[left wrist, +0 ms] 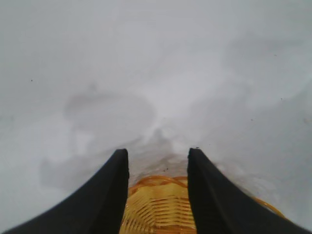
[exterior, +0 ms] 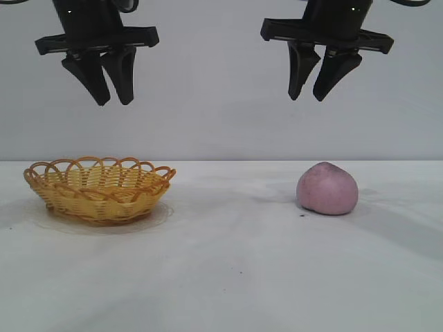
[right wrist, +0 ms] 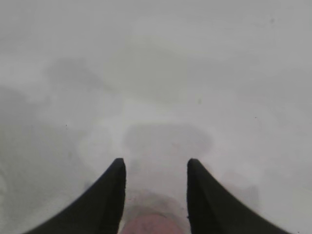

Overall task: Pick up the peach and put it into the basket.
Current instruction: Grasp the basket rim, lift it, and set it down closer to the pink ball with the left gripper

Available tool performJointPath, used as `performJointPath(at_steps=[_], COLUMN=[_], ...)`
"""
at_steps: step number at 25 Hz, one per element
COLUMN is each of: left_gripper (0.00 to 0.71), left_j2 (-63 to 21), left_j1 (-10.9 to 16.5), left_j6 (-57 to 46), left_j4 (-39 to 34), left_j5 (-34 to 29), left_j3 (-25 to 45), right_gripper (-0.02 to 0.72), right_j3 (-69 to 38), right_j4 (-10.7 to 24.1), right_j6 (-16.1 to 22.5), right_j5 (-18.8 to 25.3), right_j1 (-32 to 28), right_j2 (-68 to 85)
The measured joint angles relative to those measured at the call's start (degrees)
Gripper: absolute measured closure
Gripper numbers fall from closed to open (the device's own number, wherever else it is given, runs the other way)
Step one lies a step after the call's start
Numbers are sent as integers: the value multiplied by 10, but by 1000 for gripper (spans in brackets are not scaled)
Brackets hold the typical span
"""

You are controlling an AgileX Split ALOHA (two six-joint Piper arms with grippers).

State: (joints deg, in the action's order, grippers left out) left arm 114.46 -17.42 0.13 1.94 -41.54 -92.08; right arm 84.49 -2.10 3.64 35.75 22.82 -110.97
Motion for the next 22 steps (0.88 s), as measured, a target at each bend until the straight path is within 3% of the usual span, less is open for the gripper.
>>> performJointPath(at_steps=[10, 17, 19, 22], left_gripper=[427, 427, 427, 427], left_j2=[0, 19, 35, 57], left_j1=[5, 98, 116, 119], left_j6=[4, 141, 176, 211], left_j4=[1, 91, 97, 101], left_j5=[-18, -127, -159, -184], left_j3=[0, -1, -1, -1], right_gripper=[458, 458, 458, 458], right_j3=[0, 0, 0, 0], right_j4=[-1, -1, -1, -1], right_j6=[-1, -11, -13, -15], right_j5=[1, 6, 7, 7], right_j1=[0, 0, 0, 0], right_j2=[0, 0, 0, 0])
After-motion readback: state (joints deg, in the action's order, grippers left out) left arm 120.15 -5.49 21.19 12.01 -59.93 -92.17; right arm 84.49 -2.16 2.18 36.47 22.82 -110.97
